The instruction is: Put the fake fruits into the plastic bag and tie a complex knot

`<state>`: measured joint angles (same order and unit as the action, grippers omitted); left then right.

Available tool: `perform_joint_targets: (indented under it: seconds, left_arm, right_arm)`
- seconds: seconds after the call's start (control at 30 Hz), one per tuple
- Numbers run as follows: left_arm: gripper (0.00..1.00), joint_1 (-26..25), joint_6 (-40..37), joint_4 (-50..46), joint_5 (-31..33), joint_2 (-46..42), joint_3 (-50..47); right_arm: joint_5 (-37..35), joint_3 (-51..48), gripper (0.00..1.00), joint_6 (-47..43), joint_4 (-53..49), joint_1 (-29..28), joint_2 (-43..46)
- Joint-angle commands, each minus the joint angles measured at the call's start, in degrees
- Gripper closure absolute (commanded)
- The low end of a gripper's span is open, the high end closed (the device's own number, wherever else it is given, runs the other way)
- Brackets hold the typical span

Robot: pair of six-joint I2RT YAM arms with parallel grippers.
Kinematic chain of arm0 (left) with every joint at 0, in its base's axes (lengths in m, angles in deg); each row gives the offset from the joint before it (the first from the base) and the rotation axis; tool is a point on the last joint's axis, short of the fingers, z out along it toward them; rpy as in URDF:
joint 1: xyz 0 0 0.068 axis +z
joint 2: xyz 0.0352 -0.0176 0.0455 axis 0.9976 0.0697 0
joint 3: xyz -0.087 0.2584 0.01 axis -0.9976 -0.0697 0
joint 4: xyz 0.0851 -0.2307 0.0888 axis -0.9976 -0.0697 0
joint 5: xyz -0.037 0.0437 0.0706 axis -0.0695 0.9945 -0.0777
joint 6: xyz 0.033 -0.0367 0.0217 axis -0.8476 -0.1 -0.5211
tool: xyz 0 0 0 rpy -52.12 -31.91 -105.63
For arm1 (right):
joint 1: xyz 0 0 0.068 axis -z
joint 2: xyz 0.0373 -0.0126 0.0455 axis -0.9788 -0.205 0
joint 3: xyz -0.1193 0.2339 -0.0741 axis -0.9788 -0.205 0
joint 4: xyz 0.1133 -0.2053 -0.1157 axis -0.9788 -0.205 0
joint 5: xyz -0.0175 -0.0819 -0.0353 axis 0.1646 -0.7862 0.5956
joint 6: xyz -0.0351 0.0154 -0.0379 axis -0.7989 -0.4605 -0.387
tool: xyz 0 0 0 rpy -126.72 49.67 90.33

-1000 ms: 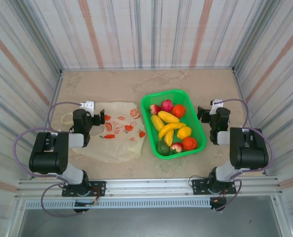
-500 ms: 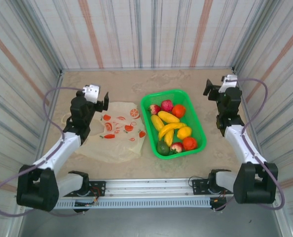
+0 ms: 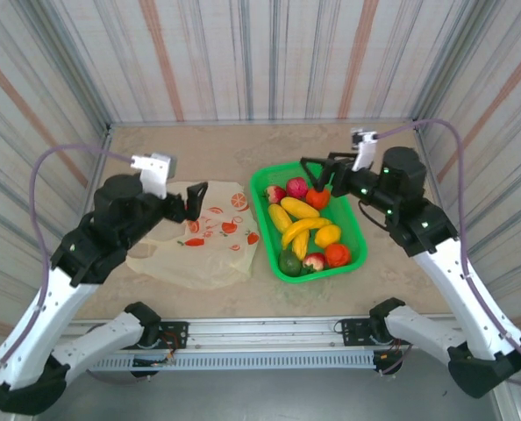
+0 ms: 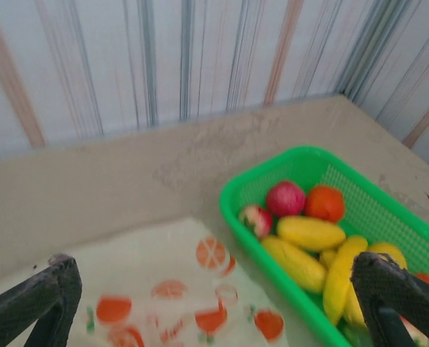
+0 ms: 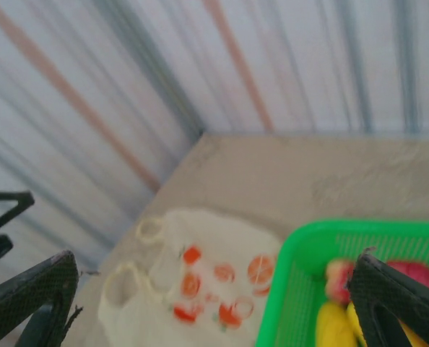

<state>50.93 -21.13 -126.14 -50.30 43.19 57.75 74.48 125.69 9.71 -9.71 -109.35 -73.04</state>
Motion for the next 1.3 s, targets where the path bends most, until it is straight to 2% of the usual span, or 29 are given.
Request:
perform_joint_targets:
  seconds: [0.0,0.1,0.17,0.27,0.33,0.43,0.53,0.63,0.7,1.0,1.17,1.27]
  left_arm:
    - [0.01,1.03,10.50,-9.67,-5.45,-3.60,-2.61]
    - [0.01,1.04,7.83,-15.30,-5.65,-2.85,-1.31]
    - [0.01,1.03,6.04,-17.57,-2.43,-3.19,-2.13]
    - [0.01,1.05,4.51,-17.16,0.80,-5.19,-5.60]
    - [0.01,1.06,3.98,-15.56,1.51,-6.52,-7.69]
    - [0.01,1.05,3.13,-12.94,3.20,-7.80,-10.06]
    - [0.01,1.05,2.49,-12.01,3.22,-8.01,-10.96]
    - [0.01,1.04,2.20,-11.60,2.58,-8.60,-11.20]
    - [0.01,1.01,1.94,-11.17,2.60,-9.27,-11.52]
    - [0.01,1.50,2.55,-10.18,1.44,-11.00,-13.90]
    - [0.02,1.58,2.49,-10.17,2.19,-10.62,-13.59]
    - [0.01,1.50,3.12,-10.59,2.95,-9.76,-13.20]
  right_arm:
    - [-7.79,-1.04,0.00,-1.42,-16.33,-9.27,-4.57]
    - [-14.02,-0.38,0.07,-1.47,-24.95,-17.65,-9.99]
    - [-17.97,-0.35,0.09,-0.11,-29.02,-23.01,-13.86]
    - [-17.71,-2.01,0.15,2.02,-30.96,-26.03,-19.20]
    - [-16.80,-2.77,0.17,2.32,-29.71,-25.84,-22.69]
    - [-15.29,-0.89,0.27,2.88,-27.86,-23.58,-28.11]
    - [-13.71,1.96,0.30,3.94,-25.09,-23.93,-33.14]
    - [-15.57,3.72,0.30,4.77,-24.82,-25.33,-38.29]
    - [-17.93,4.52,0.35,4.92,-26.35,-25.42,-40.83]
    - [-25.16,8.80,0.76,-2.57,-29.59,-23.69,-45.13]
    - [-28.71,14.10,0.75,-8.49,-30.89,-20.79,-49.77]
    - [-28.98,16.21,0.72,-8.80,-30.22,-17.61,-50.73]
